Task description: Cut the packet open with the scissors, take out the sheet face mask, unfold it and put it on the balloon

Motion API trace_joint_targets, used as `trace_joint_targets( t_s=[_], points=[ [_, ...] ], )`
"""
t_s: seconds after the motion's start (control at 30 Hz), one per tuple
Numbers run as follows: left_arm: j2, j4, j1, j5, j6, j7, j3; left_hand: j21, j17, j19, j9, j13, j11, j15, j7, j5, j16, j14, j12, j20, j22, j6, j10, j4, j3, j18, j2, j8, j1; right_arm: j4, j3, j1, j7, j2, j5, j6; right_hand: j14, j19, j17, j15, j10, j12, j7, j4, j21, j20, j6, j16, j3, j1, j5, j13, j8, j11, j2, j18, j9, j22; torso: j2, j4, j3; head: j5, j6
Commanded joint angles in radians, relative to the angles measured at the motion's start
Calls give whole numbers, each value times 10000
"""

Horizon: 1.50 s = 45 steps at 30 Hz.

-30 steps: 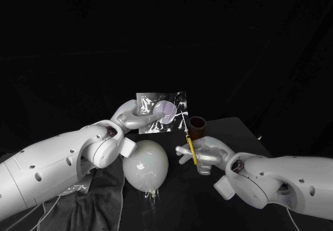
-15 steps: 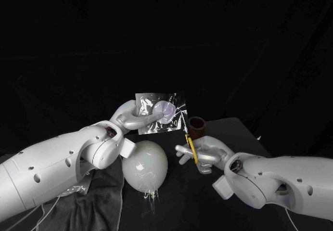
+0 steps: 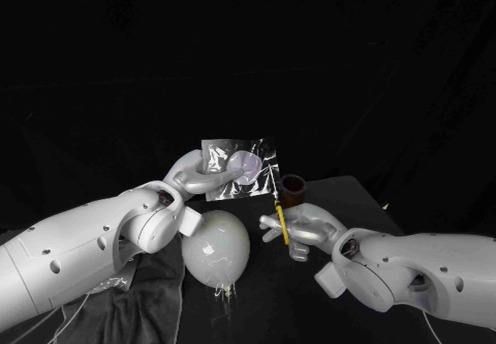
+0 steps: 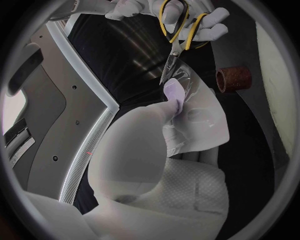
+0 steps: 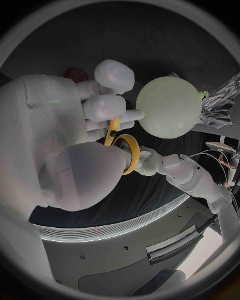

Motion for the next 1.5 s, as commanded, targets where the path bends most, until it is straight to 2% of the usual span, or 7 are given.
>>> trace_joint_targets(
  t_s=[0.03,0.07,0.23,0.9,1.23,1.37,1.5],
  points=[
    [14,36,-6,-131,-98,284,3,-16,11,-74,1091,-4,-18,-67,5,29,-63,-3,40,-5,-9,47,66,-17,45,205,109,23,-16,24,18,4,78,17,-16,64,-254,-270,-354,132,-369,2,154,44,-409,156,-274,-225,328,-161,-46,-189,-141,104,-375,274,-10,558,-1,-1,1,-3,1],
    [13,31,-6,-176,-111,307,2,-16,11,-74,1091,-4,-18,-67,5,29,-63,-3,40,-5,-9,47,66,-17,45,205,109,23,-16,27,18,4,71,17,-16,61,-305,-324,-402,151,-474,-21,180,56,-490,216,-344,-239,533,-270,-68,-267,-178,153,-546,309,-2,514,-3,-3,0,-8,1],
    [16,-60,-10,-726,-191,502,-2,-15,17,-77,1100,-4,-19,-68,5,30,-65,0,39,-4,-10,47,68,-37,58,207,106,26,-28,63,19,2,53,1,-8,26,-333,-361,-433,167,-525,1,195,54,-553,281,-378,-222,818,-390,-43,-356,-188,184,-687,341,24,472,-7,-10,-2,-22,5],
    [70,41,-54,-1397,-169,670,-113,-13,22,-78,1107,-4,-21,-71,3,30,-68,2,39,-5,-10,51,70,-61,66,209,95,30,-32,-12,129,18,254,200,292,-194,-214,-198,-252,150,-412,62,162,32,-303,304,-290,-27,1054,-413,-46,-443,-129,155,-591,313,88,543,2,12,3,-93,138],
    [52,98,-72,-1269,-199,678,-121,-13,22,-78,1107,-4,-21,-71,3,30,-68,2,39,-5,-10,51,70,-61,66,209,95,30,-32,-90,167,20,424,290,532,-398,180,320,335,-58,431,429,-112,-42,522,155,307,475,1014,-79,-51,-390,203,-128,-147,172,261,842,-2,-4,6,-136,147],
    [45,104,-77,-1216,-233,689,-122,-13,22,-78,1107,-4,-21,-71,3,30,-68,2,39,-5,-10,51,70,-61,66,209,95,30,-32,-98,170,20,437,304,562,-406,522,807,857,-377,1577,948,-528,-51,1323,-92,1131,863,1043,269,-43,-132,625,-509,373,17,440,1154,-6,-5,9,-150,151],
    [42,108,-81,-1175,-282,709,-122,-13,22,-78,1107,-4,-21,-71,3,30,-68,2,39,-5,-10,51,70,-61,66,209,95,30,-32,-104,172,20,414,309,547,-388,775,1066,1277,-630,2126,1058,-772,-44,1748,-387,1554,1124,774,593,-53,76,778,-768,719,-78,529,1330,-2,-11,4,-163,151]
  ],
)
